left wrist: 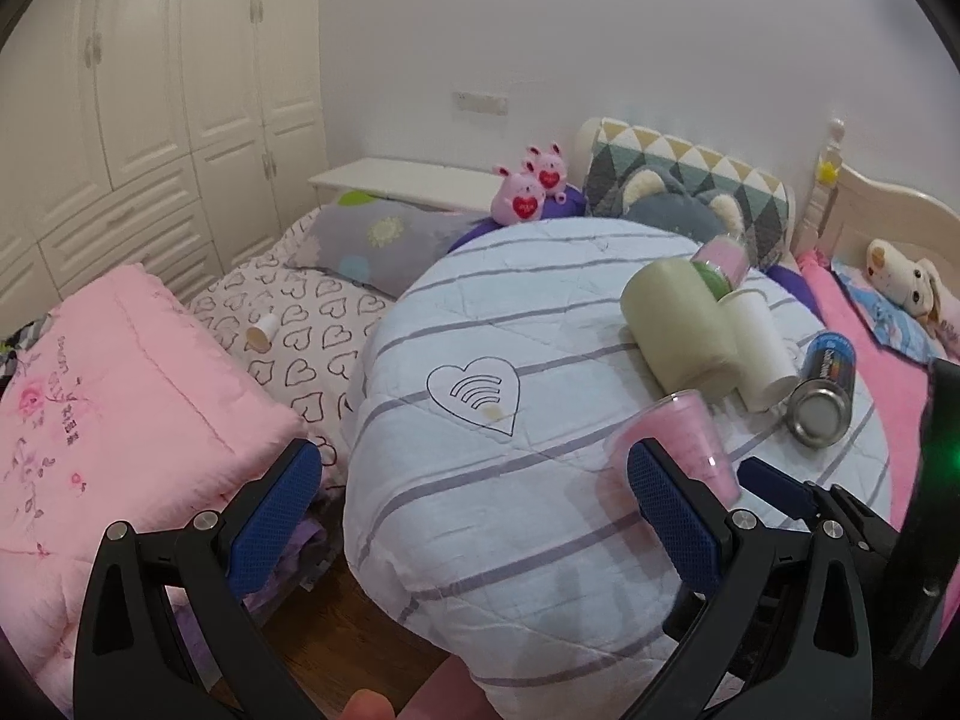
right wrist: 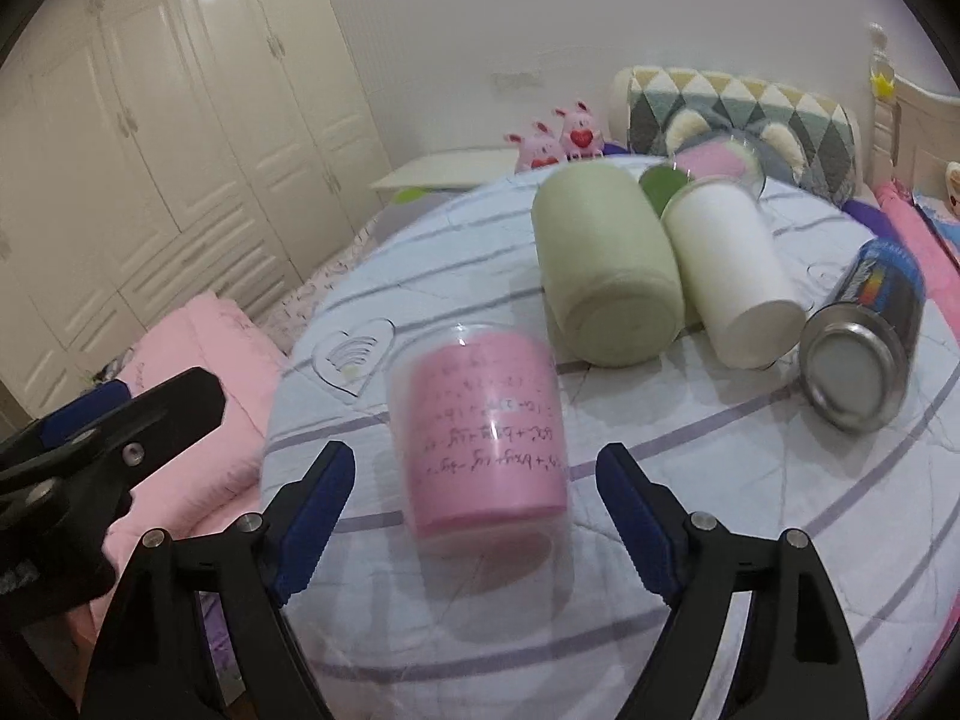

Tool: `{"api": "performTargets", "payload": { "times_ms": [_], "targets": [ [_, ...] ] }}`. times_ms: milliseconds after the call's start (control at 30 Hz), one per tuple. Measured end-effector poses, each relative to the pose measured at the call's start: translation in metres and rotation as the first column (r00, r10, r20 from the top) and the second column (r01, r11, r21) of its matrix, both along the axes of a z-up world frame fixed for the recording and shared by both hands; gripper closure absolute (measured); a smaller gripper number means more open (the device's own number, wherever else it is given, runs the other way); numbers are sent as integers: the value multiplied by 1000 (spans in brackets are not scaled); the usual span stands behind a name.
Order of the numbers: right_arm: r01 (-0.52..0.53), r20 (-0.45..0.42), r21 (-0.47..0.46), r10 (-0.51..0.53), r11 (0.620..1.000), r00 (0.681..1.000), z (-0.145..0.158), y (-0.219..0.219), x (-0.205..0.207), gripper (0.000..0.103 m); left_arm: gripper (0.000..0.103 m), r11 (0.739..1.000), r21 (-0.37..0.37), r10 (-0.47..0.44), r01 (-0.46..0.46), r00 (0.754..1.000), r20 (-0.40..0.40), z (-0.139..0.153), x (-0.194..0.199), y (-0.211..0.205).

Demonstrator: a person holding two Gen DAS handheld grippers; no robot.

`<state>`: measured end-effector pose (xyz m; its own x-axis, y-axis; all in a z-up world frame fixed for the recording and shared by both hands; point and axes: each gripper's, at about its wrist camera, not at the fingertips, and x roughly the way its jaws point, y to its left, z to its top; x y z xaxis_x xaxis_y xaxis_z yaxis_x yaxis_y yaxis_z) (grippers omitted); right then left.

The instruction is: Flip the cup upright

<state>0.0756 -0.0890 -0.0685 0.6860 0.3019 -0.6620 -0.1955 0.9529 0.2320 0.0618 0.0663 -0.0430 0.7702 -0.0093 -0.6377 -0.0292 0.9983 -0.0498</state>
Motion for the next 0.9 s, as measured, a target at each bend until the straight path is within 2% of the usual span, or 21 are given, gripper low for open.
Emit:
{"api": "performTargets", "payload": {
  "times_ms": [233,567,900],
  "targets": [
    [-11,83,-26,13,1000,996,21,-10,-24,19,0,1000,21,-11,10,999,51,14,-16,-17],
    [97,205,-101,-74,990,976,37,-51,-59,19,0,999,30,-21,19,996,86,27,-31,-45],
    [172,252,-86,-145,981,957,48,-86,-69,19,0,995,93,-30,22,996,86,28,-39,-72]
  ]
}}
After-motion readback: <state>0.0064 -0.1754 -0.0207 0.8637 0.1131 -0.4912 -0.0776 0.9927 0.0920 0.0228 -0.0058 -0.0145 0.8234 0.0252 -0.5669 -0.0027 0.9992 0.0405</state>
